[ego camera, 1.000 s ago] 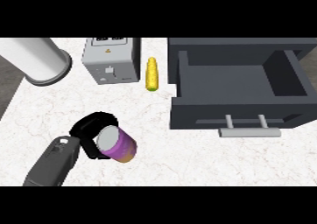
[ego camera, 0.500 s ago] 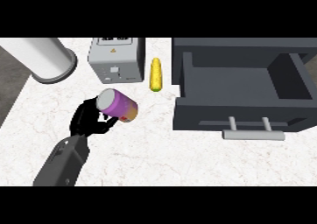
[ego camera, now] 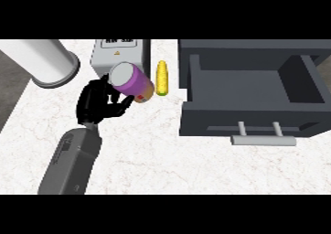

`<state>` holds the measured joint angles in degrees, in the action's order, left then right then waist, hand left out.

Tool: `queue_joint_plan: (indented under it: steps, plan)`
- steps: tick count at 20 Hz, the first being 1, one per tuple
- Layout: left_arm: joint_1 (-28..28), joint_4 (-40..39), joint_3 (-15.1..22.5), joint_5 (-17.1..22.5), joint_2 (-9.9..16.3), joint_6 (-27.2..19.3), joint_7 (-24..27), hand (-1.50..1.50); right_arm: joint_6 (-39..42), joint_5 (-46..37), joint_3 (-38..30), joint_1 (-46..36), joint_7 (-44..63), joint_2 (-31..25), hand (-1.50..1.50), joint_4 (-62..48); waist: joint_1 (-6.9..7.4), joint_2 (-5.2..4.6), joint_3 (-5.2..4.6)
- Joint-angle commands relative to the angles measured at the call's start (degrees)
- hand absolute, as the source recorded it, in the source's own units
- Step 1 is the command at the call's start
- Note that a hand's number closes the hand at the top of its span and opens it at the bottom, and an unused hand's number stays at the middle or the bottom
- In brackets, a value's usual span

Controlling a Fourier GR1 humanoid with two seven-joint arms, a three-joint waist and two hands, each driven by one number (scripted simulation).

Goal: Pick up the can, place it into the drawer and close the drawer

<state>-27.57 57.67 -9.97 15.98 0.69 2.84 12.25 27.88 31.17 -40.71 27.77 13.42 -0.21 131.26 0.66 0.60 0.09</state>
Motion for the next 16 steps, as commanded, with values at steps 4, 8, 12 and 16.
queue_joint_plan:
  steps: [4, 8, 12, 16]
  plan:
    - [2.45, 20.81, 8.26, -0.27, -0.68, -10.97, -14.04, 1.50, 1.71, 2.67, -2.37, 0.27, -1.13, -0.44, -1.50, -1.55, -0.62, -0.25, -0.05]
    - [-3.43, 23.67, 9.61, -1.86, -0.66, -16.77, -19.74, 1.50, -0.59, 2.10, -0.09, -0.36, 0.77, -1.32, -1.50, 0.02, -0.90, -0.43, -0.07]
    - [-4.79, 26.71, 14.18, -3.70, -0.68, -21.61, -22.09, 1.50, 0.44, -1.31, 2.14, 0.33, -2.38, 0.19, -1.50, -0.09, -1.12, -0.46, -0.07]
    - [-11.35, 26.12, 14.70, -5.03, -0.69, -24.96, -26.51, 1.50, -0.49, 2.42, -0.07, 0.09, 0.57, -0.62, -1.50, 0.15, -1.13, -0.44, -0.07]
